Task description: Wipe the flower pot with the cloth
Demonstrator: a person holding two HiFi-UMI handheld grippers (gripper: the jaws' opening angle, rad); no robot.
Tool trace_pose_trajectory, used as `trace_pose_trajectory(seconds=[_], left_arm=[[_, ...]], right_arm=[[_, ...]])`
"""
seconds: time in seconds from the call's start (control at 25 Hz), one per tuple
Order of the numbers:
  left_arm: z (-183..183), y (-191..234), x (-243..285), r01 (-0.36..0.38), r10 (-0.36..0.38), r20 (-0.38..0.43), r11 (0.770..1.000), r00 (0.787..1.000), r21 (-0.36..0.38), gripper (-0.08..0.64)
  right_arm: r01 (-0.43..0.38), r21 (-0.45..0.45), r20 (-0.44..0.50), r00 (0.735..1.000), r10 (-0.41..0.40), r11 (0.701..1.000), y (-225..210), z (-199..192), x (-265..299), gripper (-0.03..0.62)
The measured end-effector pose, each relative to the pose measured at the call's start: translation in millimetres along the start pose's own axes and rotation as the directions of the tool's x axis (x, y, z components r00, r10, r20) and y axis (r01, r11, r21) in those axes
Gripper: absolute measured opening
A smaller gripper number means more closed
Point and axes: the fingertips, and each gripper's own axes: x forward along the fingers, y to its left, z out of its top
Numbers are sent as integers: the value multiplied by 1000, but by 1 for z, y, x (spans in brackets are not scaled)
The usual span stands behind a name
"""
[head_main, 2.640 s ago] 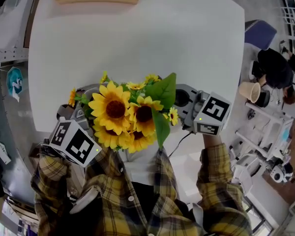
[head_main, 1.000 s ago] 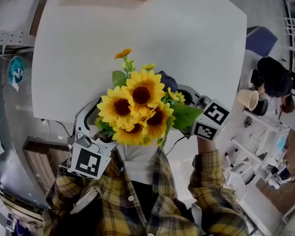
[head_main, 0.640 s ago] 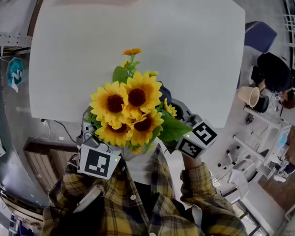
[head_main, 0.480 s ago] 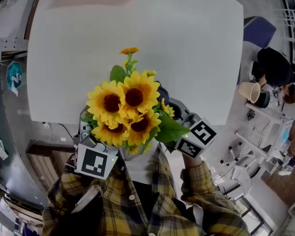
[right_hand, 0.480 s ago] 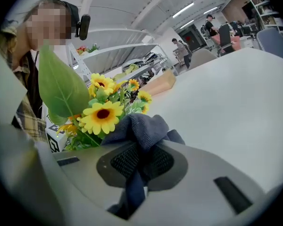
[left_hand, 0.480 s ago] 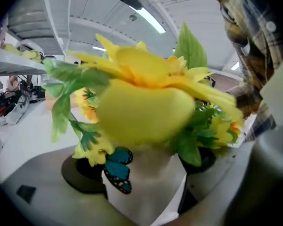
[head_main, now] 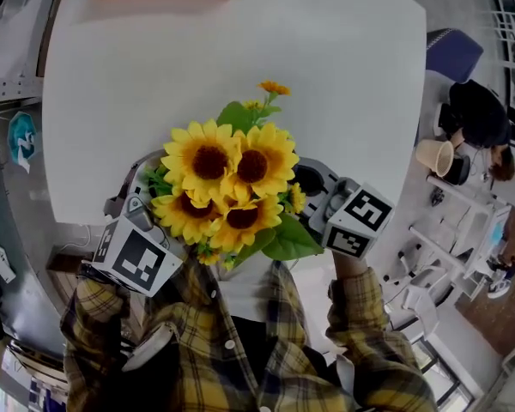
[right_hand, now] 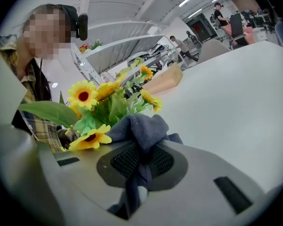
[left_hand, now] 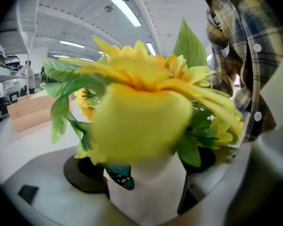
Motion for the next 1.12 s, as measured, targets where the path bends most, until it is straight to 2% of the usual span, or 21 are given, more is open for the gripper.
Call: trace_pose_trajectory(seconds=[0.16,0.32,0.44,0.56,0.68,0.92,1.04,1.12], left_arm=[[7,3,9,94,-92,-33,994,995,58,469],[16,6,14,184,-179,-52,976,982,113,469],[12,13,14,271,-263,-73,950,962,151,469],[13,15,15,352,-338,-104,915,935,196,469],[13,17,13,431,-407,-148,872,901,231,469],[8,25,12,544,-485,-253,789,837,286,469],[9,26,13,573,-501,-286,762,817,301,469],[9,25,13,579,-505,-291,757,813,302,469]], right_arm=[[8,7,-2,1000,-8,1000,-21,19,-3,29],[-42,-24,-63,997,41,999,-33,36,-3,29],[-104,-48,-127,987,97,993,-38,43,10,29],[-179,-78,-188,969,162,981,-39,50,19,29],[-274,-103,-270,933,238,956,-37,55,32,29],[-460,-106,-438,817,374,881,-32,59,50,29],[-508,-70,-492,766,413,859,-30,63,58,29],[-525,-65,-521,744,420,849,-27,65,66,29]])
